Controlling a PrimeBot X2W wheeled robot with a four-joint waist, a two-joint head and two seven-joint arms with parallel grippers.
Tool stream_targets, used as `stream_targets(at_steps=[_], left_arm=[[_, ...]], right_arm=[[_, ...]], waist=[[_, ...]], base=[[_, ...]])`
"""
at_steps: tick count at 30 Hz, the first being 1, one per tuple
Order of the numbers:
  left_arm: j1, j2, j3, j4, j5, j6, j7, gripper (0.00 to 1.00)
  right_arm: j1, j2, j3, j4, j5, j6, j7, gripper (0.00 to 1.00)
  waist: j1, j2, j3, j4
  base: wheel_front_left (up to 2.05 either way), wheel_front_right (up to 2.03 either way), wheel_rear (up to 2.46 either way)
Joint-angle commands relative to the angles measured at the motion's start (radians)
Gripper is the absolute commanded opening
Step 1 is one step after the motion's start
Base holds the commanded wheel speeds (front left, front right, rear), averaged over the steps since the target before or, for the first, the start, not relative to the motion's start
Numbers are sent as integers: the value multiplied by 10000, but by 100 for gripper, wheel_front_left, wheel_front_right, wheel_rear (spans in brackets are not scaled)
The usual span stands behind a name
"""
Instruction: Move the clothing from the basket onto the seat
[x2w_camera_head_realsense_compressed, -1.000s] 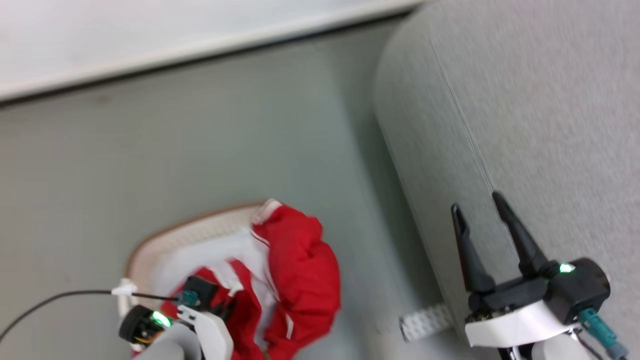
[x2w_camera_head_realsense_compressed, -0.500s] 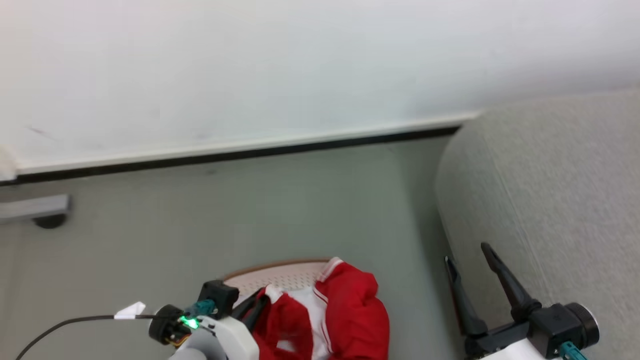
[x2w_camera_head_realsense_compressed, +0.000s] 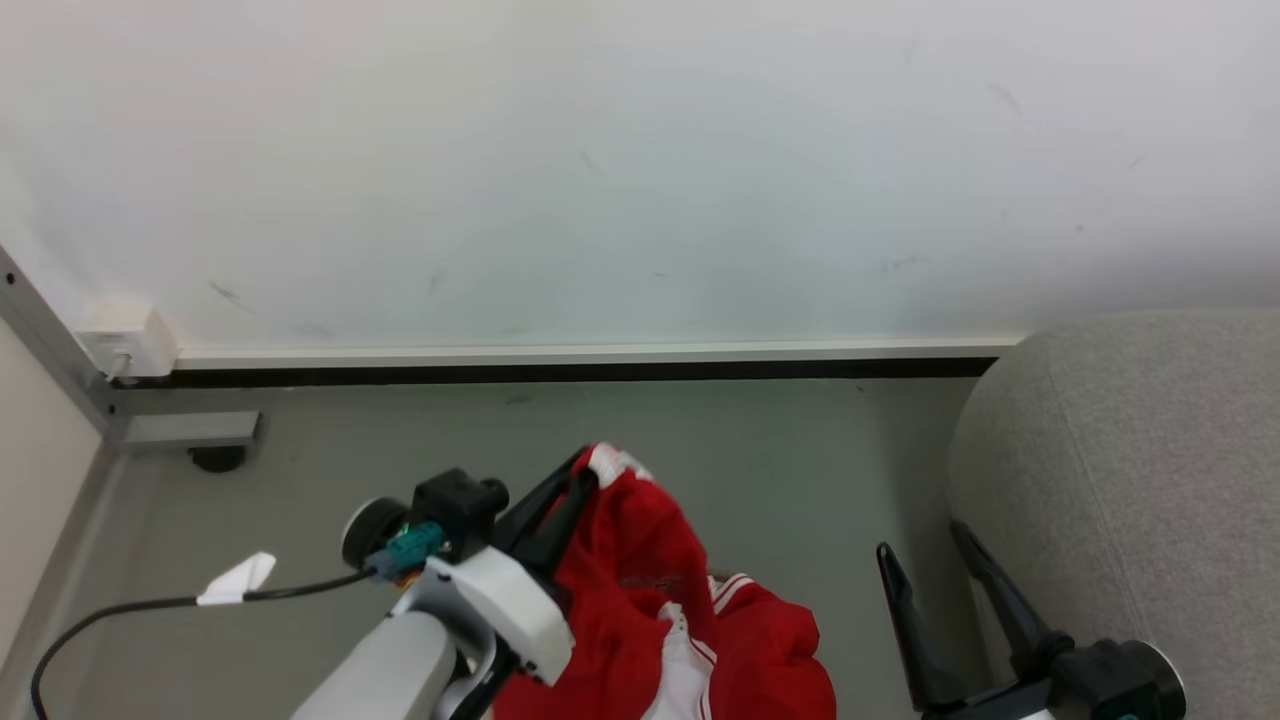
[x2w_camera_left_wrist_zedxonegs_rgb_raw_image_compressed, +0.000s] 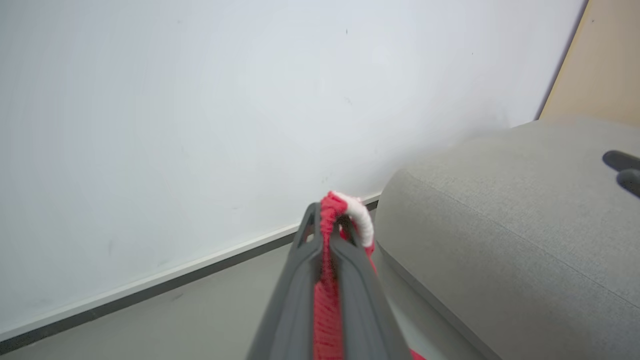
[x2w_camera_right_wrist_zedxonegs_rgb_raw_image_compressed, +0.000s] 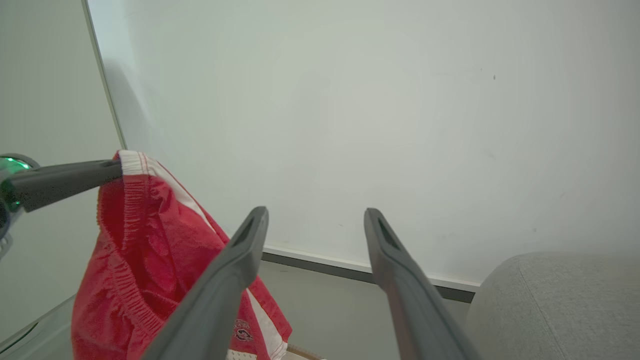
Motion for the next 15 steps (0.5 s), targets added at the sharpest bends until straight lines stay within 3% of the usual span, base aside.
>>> stream_targets(at_steps=[1, 15], left_arm=[[-150, -61, 132, -232, 116, -2, -8, 0], [-1013, -522, 646, -1688, 54, 1, 16, 0]], right_arm=[[193, -38, 15, -38, 96, -21, 4, 100], [188, -39, 889, -74, 275, -21, 3, 100]], waist=[[2, 0, -119, 145], [2, 0, -431, 448]], base=[[0, 0, 0], [0, 0, 0]])
